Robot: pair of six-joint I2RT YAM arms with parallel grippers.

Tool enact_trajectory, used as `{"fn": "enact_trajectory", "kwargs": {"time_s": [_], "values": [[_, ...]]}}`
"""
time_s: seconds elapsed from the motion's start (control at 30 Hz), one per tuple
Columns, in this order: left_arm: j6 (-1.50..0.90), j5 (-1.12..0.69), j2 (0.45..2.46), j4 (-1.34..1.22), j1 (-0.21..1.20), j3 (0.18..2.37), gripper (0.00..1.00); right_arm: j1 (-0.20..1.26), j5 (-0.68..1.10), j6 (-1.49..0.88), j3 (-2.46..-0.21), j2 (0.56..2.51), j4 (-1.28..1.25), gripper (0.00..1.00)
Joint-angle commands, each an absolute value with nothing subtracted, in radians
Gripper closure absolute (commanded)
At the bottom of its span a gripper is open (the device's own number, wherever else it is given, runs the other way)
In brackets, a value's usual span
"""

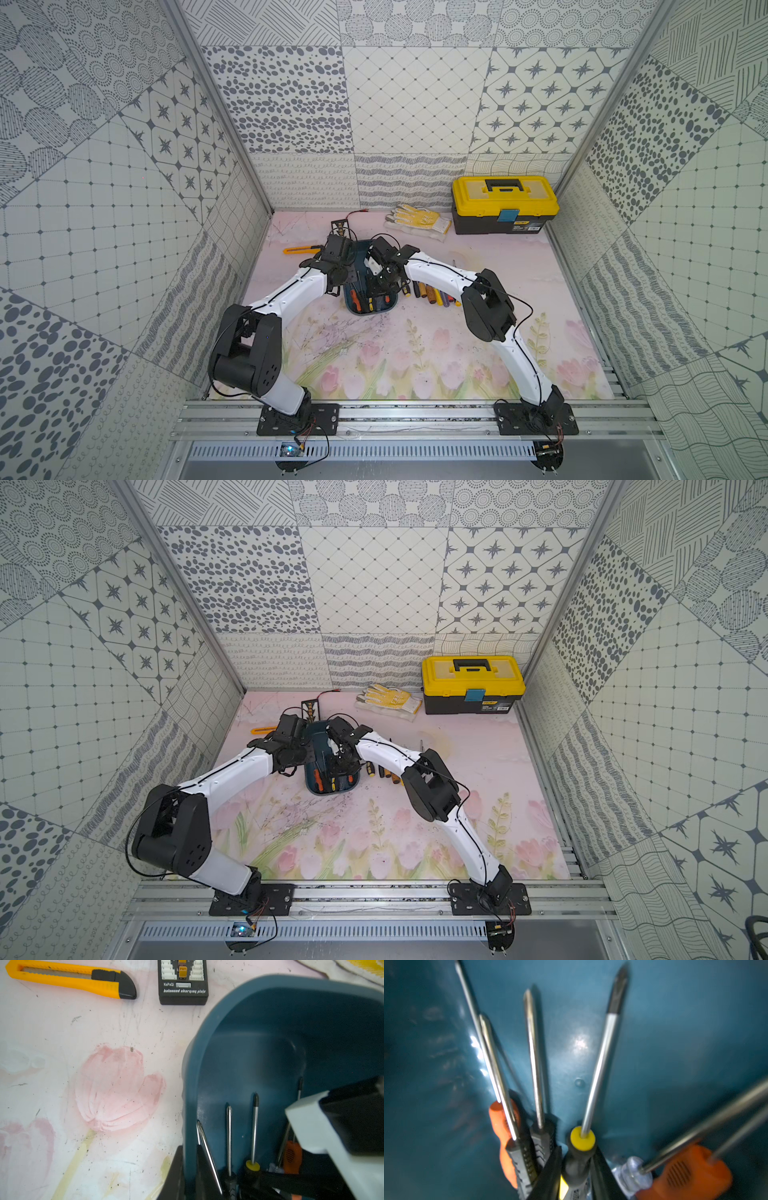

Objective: Take out the screwdriver from the storage box
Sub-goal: Pick up the screwdriver from the storage box.

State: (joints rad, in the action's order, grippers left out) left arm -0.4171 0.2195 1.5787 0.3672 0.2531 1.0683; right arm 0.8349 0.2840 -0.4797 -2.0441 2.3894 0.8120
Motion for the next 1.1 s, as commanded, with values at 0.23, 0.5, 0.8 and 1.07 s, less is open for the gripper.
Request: {"fn": "enact_trajectory", "kwargs": {"time_s": [0.23, 0.5, 0.8, 1.07], "values": [[-0.42, 0.253, 1.584, 0.334, 0.246, 1.09, 1.0, 0.847, 0.237, -0.442, -2.032, 2.371, 0.851, 1.0], [-0.432, 0.265, 1.578, 0.345, 0.246, 1.089, 1.0, 0.845, 0.281, -0.44, -1.933, 2.228, 0.674, 1.0], [-0.434, 0.283, 1.563, 0.361, 0.246, 1.087, 1.0, 0.829, 0.302, -0.389, -1.86, 2.093, 0.579, 1.0], [-0.433, 0.331, 1.555, 0.405, 0.241, 1.086, 1.0, 0.769, 0.304, -0.352, -1.722, 1.971, 0.475, 1.0]]}}
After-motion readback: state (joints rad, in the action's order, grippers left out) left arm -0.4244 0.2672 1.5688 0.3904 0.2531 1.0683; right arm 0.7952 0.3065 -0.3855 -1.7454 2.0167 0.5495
